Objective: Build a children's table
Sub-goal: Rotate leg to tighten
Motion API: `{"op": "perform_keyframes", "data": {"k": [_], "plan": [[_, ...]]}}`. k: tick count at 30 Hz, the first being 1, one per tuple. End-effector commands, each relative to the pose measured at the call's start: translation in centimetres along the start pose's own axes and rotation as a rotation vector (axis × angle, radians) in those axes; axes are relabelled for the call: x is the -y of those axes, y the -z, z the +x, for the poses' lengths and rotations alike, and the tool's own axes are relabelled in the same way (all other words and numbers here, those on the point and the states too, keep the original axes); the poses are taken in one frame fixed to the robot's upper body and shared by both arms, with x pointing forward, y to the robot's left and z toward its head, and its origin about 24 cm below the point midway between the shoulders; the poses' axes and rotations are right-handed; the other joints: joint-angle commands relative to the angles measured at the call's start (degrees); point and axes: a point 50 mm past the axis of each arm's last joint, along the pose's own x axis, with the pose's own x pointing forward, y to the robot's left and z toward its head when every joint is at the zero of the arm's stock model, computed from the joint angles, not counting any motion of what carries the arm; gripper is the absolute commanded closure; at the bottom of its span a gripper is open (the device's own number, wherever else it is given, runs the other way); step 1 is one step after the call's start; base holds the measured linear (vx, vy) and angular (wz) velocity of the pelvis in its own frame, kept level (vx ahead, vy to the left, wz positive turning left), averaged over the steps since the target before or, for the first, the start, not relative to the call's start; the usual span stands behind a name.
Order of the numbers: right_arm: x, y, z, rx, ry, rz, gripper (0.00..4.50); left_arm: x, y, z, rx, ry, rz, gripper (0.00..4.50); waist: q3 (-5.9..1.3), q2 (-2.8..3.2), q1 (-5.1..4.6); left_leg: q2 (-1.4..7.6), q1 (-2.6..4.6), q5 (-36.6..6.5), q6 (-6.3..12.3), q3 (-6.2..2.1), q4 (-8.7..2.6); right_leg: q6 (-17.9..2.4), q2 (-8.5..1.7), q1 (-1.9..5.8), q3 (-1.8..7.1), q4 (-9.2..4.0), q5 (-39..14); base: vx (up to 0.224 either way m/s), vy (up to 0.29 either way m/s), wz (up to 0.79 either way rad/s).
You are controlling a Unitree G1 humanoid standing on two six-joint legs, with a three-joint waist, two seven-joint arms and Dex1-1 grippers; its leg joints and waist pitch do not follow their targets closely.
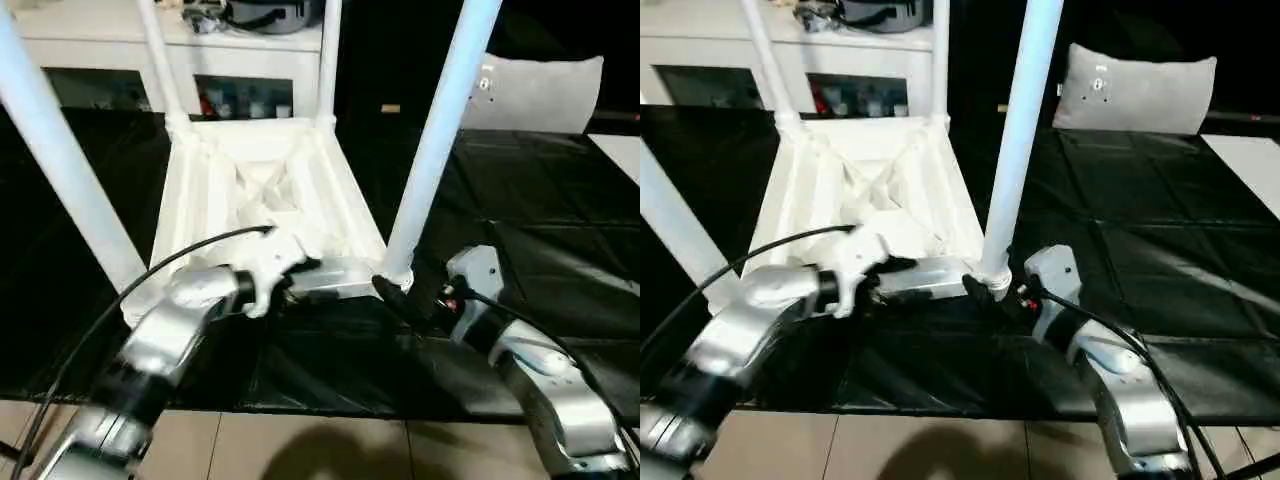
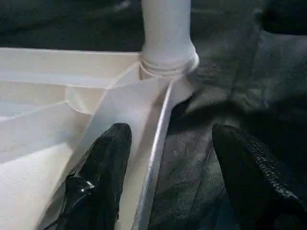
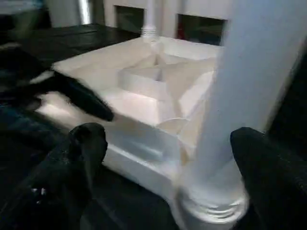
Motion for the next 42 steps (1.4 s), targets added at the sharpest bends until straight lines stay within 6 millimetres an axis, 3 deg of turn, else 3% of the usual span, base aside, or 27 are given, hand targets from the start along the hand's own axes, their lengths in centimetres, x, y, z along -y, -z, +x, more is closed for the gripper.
{"op": "perform_keyframes", "data": {"k": [1,3,6,7,14,15,19,30,34,35,38,39,40,42], "plan": [[-0.2,-0.6,-0.2,0.016,-0.031,-0.010,0.00,-0.3,-0.5,0.4,-0.007,0.042,0.032,1.51,-2.98,1.17,0.39,-1.77,-0.68,2.7,0.99,2.19,-3.31,-13.0,-0.90,2.99,0.29,-3.54,21.4,0.000,0.000,0.00],[0.2,-0.5,-0.7,0.005,-0.002,-0.015,0.00,-0.6,-0.5,0.7,-0.024,0.062,0.042,1.51,-2.91,0.43,0.53,-1.73,-0.79,1.3,0.64,2.29,-3.47,-13.2,-0.90,3.29,0.36,-3.71,20.2,0.000,0.000,0.00],[0.7,-0.3,-1.4,-0.008,0.036,-0.016,0.00,-0.9,-0.2,1.1,-0.054,0.111,0.051,1.51,-2.78,1.03,0.74,-1.68,-0.82,0.5,0.10,2.30,-3.52,-13.2,-1.05,3.23,0.42,-3.85,18.7,0.000,0.000,0.00],[0.7,-0.3,-1.4,-0.008,0.036,-0.016,0.00,-0.9,-0.2,1.1,-0.054,0.111,0.051,1.51,-2.70,0.81,0.77,-1.73,-0.87,0.5,0.13,2.31,-3.56,-13.2,-1.01,3.28,0.43,-3.96,18.6,0.000,0.000,0.00],[1.4,0.5,-2.7,-0.093,0.062,-0.065,0.00,-1.4,0.4,1.6,-0.102,0.150,0.051,2.07,-2.60,0.83,0.85,-1.74,-1.03,0.9,0.03,2.27,-3.61,-13.1,-1.03,3.55,0.41,-4.09,19.0,0.000,0.000,0.00],[1.6,0.7,-2.9,-0.105,0.066,-0.066,0.00,-1.4,0.5,1.6,-0.109,0.160,0.048,2.14,-2.54,1.12,0.84,-1.71,-1.03,0.6,-0.13,2.23,-3.65,-13.0,-1.09,3.45,0.35,-4.18,18.9,0.000,0.000,0.00],[1.8,1.0,-3.4,-0.131,0.066,-0.075,0.00,-1.6,0.8,1.6,-0.138,0.170,0.048,2.40,-2.52,0.82,0.94,-1.70,-1.08,0.9,0.20,2.22,-3.73,-13.4,-1.07,3.54,0.35,-4.11,19.3,0.000,0.000,0.00],[1.7,0.9,-3.2,-0.125,0.052,-0.085,0.00,-2.0,-0.1,2.4,-0.066,0.135,0.086,3.38,-2.49,0.72,1.41,-1.49,-1.10,1.9,0.68,2.26,-3.75,-13.5,-1.27,3.57,0.34,-4.13,21.5,0.000,0.000,0.00],[1.6,1.0,-3.2,-0.127,0.048,-0.088,0.00,-1.9,-0.3,2.9,-0.063,0.137,0.120,3.51,-2.47,0.75,1.61,-1.51,-1.04,1.7,0.40,2.24,-3.80,-12.9,-1.25,3.53,0.37,-4.21,21.1,0.000,0.000,0.00],[1.6,1.0,-3.2,-0.128,0.048,-0.092,0.00,-1.9,-0.2,3.0,-0.075,0.145,0.130,3.74,-2.49,1.03,1.64,-1.46,-1.01,1.7,0.27,2.20,-3.82,-12.9,-1.31,3.47,0.35,-4.18,21.1,0.000,0.000,0.00],[1.6,1.0,-3.1,-0.128,0.049,-0.096,0.00,-1.8,0.2,3.1,-0.107,0.151,0.157,3.89,-2.49,0.81,1.62,-1.55,-1.13,2.0,0.08,2.20,-3.80,-12.4,-1.20,3.62,0.31,-4.18,22.1,0.000,0.000,0.00],[1.6,1.0,-3.1,-0.128,0.049,-0.095,0.00,-1.8,0.3,3.1,-0.110,0.150,0.159,3.89,-2.51,1.03,1.54,-1.51,-1.05,1.8,-0.13,2.17,-3.81,-12.3,-1.22,3.55,0.28,-4.24,22.1,0.000,0.000,0.00],[1.5,1.0,-3.1,-0.127,0.048,-0.096,0.00,-1.8,0.5,3.1,-0.126,0.145,0.173,4.17,-2.53,0.96,1.57,-1.53,-1.12,1.9,-0.24,2.15,-3.81,-12.3,-1.21,3.66,0.29,-4.19,22.3,0.000,0.000,0.00],[1.4,1.0,-3.1,-0.126,0.044,-0.097,0.00,-1.8,0.6,3.1,-0.131,0.146,0.175,4.27,-2.47,0.96,1.59,-1.55,-1.14,1.7,-0.33,2.15,-3.85,-12.2,-1.23,3.62,0.29,-4.22,22.4,0.000,0.000,0.00]]}}
